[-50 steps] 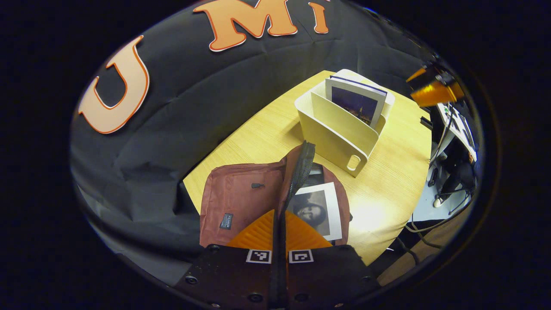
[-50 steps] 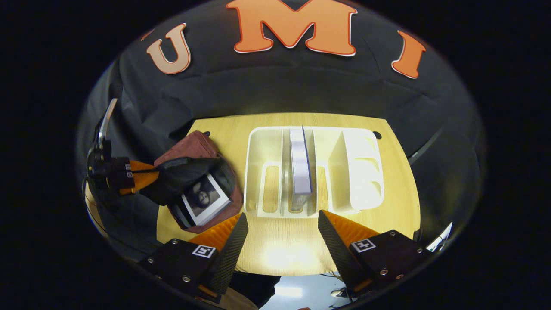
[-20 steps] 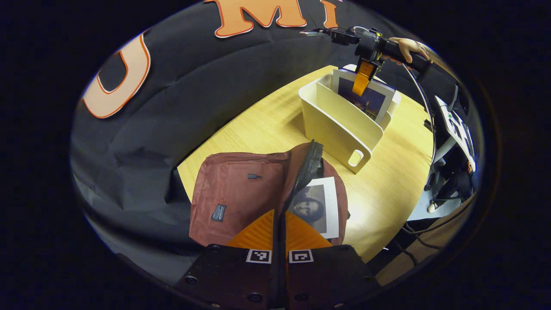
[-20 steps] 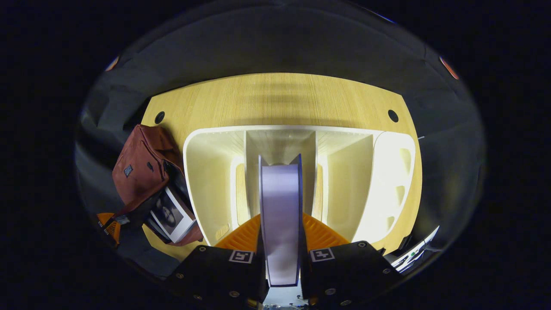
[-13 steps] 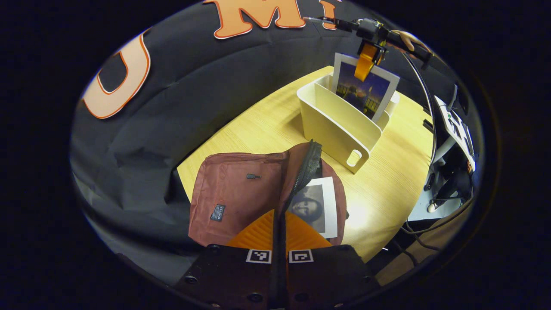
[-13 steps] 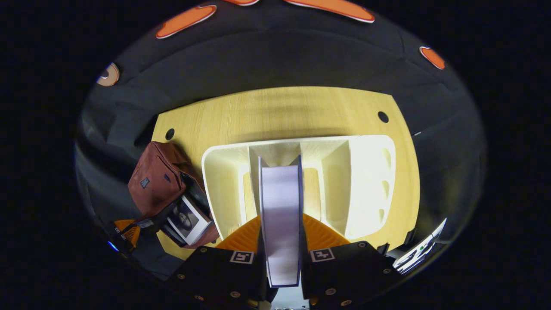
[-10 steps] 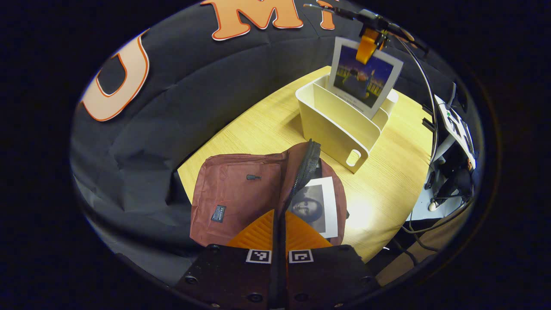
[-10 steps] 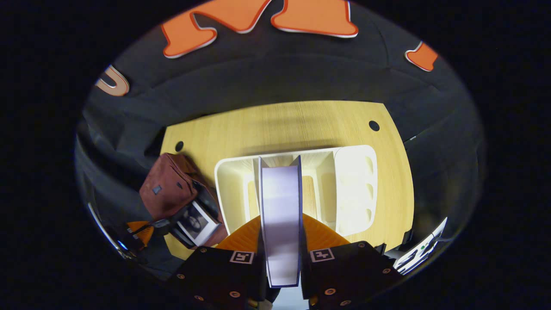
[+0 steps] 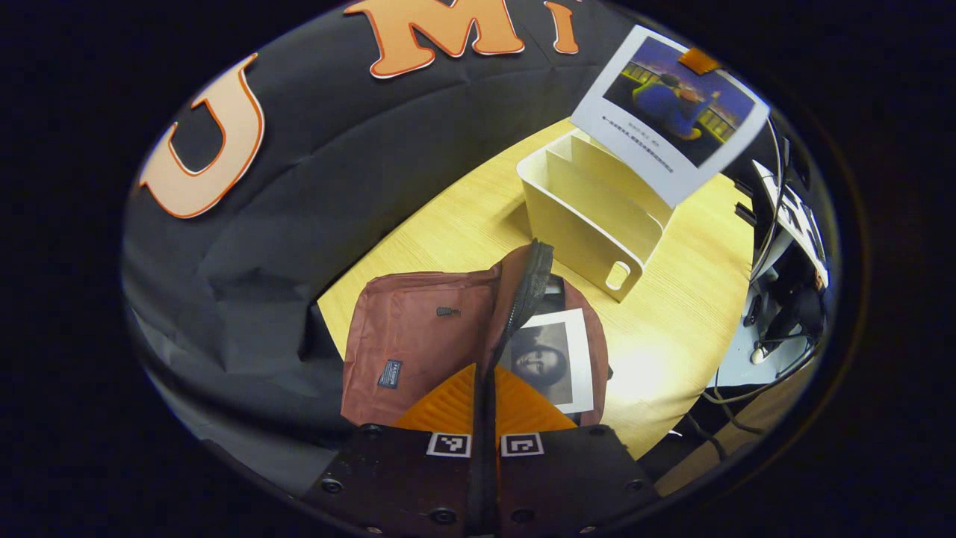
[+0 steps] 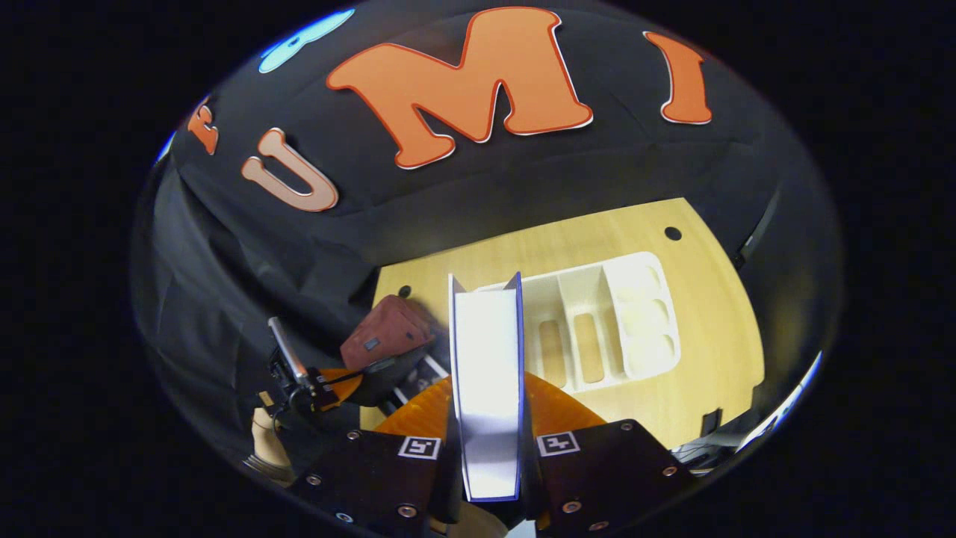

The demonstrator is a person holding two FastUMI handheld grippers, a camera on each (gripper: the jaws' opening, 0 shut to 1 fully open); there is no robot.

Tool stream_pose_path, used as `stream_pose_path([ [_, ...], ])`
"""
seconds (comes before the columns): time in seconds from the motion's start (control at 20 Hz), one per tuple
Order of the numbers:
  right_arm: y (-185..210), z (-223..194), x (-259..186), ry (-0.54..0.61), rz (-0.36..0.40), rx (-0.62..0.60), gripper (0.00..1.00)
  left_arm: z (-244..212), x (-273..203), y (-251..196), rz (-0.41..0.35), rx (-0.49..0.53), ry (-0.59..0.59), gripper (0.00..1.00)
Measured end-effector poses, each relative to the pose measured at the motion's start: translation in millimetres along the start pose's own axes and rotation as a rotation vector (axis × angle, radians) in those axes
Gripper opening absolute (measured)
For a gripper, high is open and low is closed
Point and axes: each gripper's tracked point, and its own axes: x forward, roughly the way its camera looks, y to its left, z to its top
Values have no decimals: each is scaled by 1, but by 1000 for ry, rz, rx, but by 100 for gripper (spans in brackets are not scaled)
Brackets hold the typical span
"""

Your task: Open the schoolbag, grab two books from the bookshelf and put them into the schoolbag.

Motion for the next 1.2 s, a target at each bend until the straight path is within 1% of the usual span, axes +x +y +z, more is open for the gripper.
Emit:
stream_pose_path([
  [0.1,10,-33,5,22,72,62,32,3,-3,-1,7,14,-1,1],
  [0.2,16,-61,20,30,121,106,32,6,-6,0,18,28,-4,1],
  [0.3,24,-88,41,35,189,178,32,8,-10,-1,22,30,-9,1],
  [0.4,35,-109,69,34,263,284,32,8,-13,-2,24,27,-13,1],
  [0.55,43,-139,124,17,293,430,32,9,-20,-2,37,23,-13,1],
  [0.65,55,-156,146,13,327,526,32,12,-23,0,44,22,-13,1],
  [0.7,59,-161,158,4,335,555,32,12,-27,-1,47,21,-14,1],
  [0.75,62,-166,170,-3,328,569,32,13,-28,-2,46,18,-11,1],
  [0.85,69,-173,193,-11,313,552,32,13,-26,-6,41,16,-7,1],
  [0.95,87,-174,209,-18,349,557,32,15,-27,-9,41,23,-7,1],
  [1.05,104,-170,230,-50,362,560,32,20,-28,-12,40,27,-9,1],
  [1.15,123,-168,250,-53,379,558,32,20,-29,-13,53,50,-3,1],
  [1.2,131,-170,258,-52,382,555,32,20,-31,-17,46,49,-7,1],
])
